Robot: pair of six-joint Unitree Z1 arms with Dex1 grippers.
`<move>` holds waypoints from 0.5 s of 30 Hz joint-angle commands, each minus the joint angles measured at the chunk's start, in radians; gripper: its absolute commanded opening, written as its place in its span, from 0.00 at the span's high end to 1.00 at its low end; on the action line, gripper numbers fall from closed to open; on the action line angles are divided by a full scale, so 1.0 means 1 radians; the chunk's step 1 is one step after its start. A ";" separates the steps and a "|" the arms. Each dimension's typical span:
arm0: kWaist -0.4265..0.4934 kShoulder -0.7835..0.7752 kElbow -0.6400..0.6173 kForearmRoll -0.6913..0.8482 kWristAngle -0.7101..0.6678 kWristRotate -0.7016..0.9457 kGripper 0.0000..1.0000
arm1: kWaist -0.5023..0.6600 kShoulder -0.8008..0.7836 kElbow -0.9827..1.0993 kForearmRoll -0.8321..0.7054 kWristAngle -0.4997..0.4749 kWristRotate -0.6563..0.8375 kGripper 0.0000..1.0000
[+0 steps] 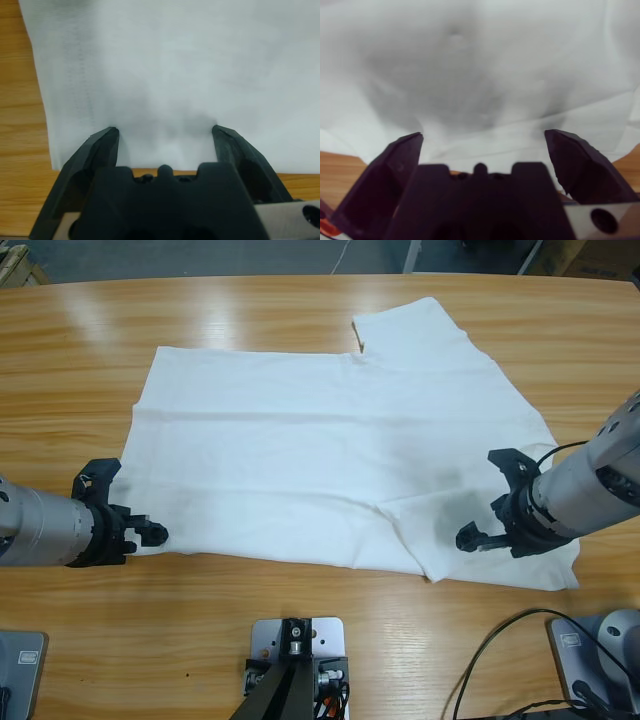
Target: Fold clothes
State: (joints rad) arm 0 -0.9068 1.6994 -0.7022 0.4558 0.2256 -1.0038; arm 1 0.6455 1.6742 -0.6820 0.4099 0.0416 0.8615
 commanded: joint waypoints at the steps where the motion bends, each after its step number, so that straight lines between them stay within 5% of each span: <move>1: -0.073 0.067 0.101 -0.014 -0.044 -0.060 0.28 | 0.048 0.029 0.050 -0.019 0.012 0.042 0.01; 15: -0.162 0.070 0.159 -0.052 -0.084 -0.188 0.29 | 0.075 -0.063 0.101 -0.028 0.022 0.079 0.01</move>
State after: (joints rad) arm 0 -1.0366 1.6738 -0.6454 0.3961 0.2207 -1.1493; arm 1 0.7089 1.6483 -0.6132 0.3814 0.0417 0.9288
